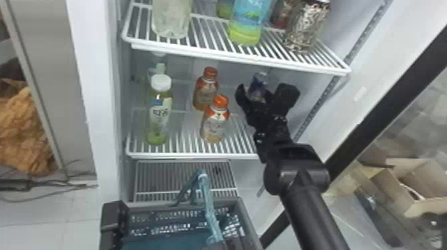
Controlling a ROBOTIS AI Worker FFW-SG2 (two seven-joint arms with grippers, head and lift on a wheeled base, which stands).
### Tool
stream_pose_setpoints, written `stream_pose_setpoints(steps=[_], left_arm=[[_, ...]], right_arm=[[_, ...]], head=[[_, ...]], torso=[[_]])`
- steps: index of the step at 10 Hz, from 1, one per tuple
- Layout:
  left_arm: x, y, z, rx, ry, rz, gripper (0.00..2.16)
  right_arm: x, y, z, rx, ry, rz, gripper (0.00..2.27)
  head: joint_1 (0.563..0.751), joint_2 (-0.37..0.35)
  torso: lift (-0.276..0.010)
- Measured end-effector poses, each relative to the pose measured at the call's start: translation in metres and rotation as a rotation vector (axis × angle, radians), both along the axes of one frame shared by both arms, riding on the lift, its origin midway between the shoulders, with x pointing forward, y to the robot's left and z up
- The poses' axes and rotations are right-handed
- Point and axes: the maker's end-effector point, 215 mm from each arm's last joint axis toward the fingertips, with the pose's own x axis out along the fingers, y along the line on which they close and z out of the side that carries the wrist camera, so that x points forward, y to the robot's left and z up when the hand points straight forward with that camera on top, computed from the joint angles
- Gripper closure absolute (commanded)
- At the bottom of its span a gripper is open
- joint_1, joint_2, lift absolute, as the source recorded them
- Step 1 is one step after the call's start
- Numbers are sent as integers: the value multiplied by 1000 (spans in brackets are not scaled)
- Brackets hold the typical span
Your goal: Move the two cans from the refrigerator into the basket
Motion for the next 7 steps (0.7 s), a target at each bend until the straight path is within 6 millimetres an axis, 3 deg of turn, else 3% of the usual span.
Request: stream_pose_setpoints(steps=[4, 7], left_arm=[[0, 0, 0, 1, 0, 0, 1210], [1, 1, 1, -2, 0, 3, 1210]], right_arm=[[1, -3, -7, 30, 15, -3, 863], [0, -4, -2, 27, 3, -4, 865]], head=[[695, -350], [695, -350]], torso=[[-266], [-266]])
